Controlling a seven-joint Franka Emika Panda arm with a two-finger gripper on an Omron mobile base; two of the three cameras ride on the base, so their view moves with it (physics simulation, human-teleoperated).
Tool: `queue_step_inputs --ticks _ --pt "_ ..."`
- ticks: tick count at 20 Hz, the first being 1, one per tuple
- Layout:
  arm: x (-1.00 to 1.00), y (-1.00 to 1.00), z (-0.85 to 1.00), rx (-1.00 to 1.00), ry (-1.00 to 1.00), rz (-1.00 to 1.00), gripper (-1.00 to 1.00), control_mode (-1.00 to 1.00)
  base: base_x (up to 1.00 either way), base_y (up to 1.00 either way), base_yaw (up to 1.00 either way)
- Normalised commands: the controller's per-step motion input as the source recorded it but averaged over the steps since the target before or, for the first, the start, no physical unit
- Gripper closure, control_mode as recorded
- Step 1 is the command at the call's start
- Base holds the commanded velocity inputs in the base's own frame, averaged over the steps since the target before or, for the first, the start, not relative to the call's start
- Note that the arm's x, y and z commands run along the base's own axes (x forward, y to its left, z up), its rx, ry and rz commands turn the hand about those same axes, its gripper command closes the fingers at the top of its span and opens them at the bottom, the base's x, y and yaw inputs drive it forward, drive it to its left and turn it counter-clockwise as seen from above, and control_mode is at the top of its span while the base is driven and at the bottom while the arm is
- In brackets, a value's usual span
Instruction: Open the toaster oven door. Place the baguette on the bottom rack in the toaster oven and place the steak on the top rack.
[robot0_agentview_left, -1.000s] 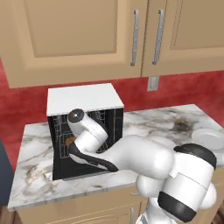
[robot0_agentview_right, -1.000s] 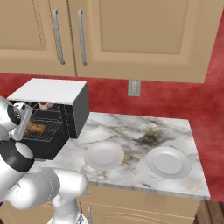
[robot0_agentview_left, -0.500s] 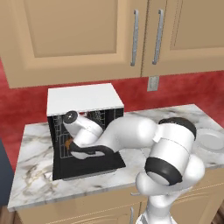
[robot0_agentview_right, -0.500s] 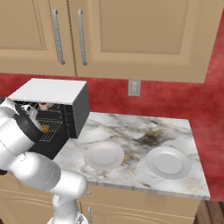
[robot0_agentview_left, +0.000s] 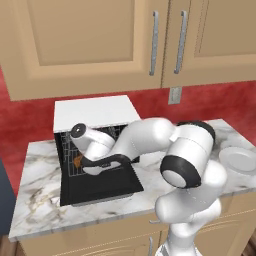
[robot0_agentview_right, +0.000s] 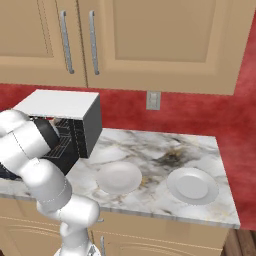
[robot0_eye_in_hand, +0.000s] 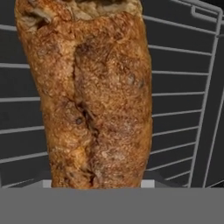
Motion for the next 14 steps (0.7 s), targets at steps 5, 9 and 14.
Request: queue_step_inputs --ticks 5,9,14 --pt "0.01 0.0 -0.14 0.0 0.0 -0.02 -1.0 -1.0 0.0 0.0 0.0" --pt "0.0 0.0 0.0 0.0 0.0 -0.03 -1.0 -1.0 0.0 0.0 0.0" --pt "-0.01 0.0 0.01 0.0 0.0 -0.01 -1.0 -1.0 0.0 0.0 0.0"
